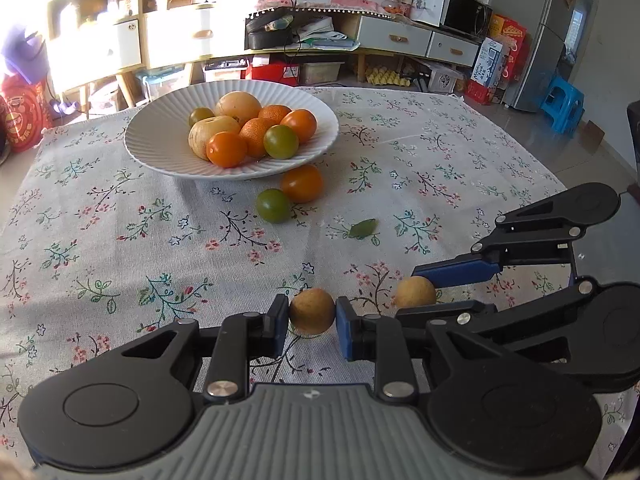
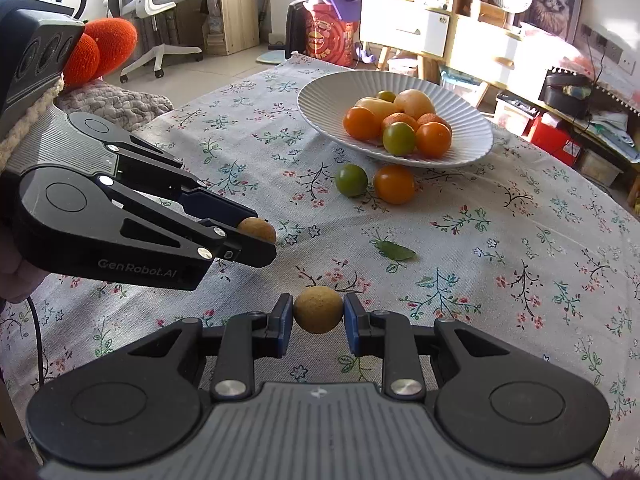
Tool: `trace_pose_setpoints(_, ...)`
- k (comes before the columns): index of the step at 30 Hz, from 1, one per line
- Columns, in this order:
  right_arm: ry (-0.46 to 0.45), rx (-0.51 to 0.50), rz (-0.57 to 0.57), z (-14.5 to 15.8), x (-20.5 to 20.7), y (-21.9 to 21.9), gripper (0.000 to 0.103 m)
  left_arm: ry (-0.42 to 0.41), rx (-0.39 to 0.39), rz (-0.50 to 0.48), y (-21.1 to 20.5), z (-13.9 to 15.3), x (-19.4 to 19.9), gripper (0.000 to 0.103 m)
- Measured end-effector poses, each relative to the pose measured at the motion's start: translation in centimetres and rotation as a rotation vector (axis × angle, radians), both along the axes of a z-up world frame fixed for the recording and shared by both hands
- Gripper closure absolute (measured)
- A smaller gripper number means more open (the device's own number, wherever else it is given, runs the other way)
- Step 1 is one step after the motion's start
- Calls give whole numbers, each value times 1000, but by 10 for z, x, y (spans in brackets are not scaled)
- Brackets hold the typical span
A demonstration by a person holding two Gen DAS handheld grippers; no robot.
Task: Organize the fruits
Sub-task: 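Carry both brown round fruits in the tools over the white plate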
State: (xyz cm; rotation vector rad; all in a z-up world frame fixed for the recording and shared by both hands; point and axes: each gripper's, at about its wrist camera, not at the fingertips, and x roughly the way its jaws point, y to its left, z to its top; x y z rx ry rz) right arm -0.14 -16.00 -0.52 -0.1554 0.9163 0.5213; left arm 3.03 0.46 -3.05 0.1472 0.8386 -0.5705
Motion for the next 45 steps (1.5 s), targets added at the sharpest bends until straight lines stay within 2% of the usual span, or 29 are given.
trace_pose_setpoints(14,-79,19,-74,20,30,-8,79,-56,-34,77,6,24,22,78)
trace_pose_setpoints(23,-116,33,-140,29,61,-14,79,-48,-74,173,12,35,51,78)
trace_pose_setpoints(36,-67,130,-286,23,109,-34,79,-47,-94,285,12,40,97,78)
trace_pose_setpoints(45,-39,185,-335,10,137,-46,79,-26,-116,287,7,44,155,78)
